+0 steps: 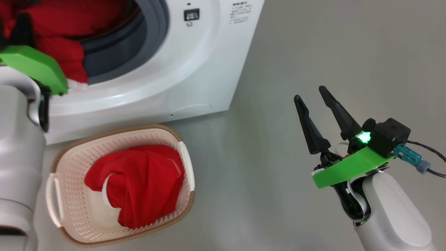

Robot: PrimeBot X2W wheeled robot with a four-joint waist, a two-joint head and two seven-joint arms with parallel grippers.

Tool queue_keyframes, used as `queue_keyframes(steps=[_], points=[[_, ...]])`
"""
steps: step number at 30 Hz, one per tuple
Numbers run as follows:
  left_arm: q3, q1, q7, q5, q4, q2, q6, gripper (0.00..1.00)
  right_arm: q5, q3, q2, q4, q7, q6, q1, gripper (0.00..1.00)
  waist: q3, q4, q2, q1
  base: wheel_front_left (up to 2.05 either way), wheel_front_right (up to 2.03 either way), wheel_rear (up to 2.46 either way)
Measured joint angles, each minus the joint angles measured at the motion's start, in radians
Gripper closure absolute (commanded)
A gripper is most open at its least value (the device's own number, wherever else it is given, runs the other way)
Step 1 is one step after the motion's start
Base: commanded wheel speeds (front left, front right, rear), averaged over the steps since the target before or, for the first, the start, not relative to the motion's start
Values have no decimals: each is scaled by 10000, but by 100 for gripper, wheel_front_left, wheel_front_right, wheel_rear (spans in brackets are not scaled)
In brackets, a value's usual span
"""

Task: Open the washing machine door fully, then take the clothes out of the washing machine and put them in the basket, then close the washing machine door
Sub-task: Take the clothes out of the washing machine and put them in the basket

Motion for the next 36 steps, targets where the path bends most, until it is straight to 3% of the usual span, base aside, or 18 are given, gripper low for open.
queue_keyframes(steps=[16, 24, 36], points=[[-88, 2388, -2, 0, -3666, -104, -29, 100, 29, 4, -201, 242, 0, 0, 402, 0, -1170, 791, 0, 0, 0, 0, 0], [-280, 3953, 263, -12, -6282, 163, 318, 100, 113, -12, -244, 326, 0, 0, 785, 0, -1744, 1162, 0, 0, 0, 0, 0], [-267, 6765, 1507, -414, -11396, 727, 1212, 100, 209, -2, -399, 374, 0, 0, 1132, 0, -2356, 1661, 0, 0, 0, 0, 0]])
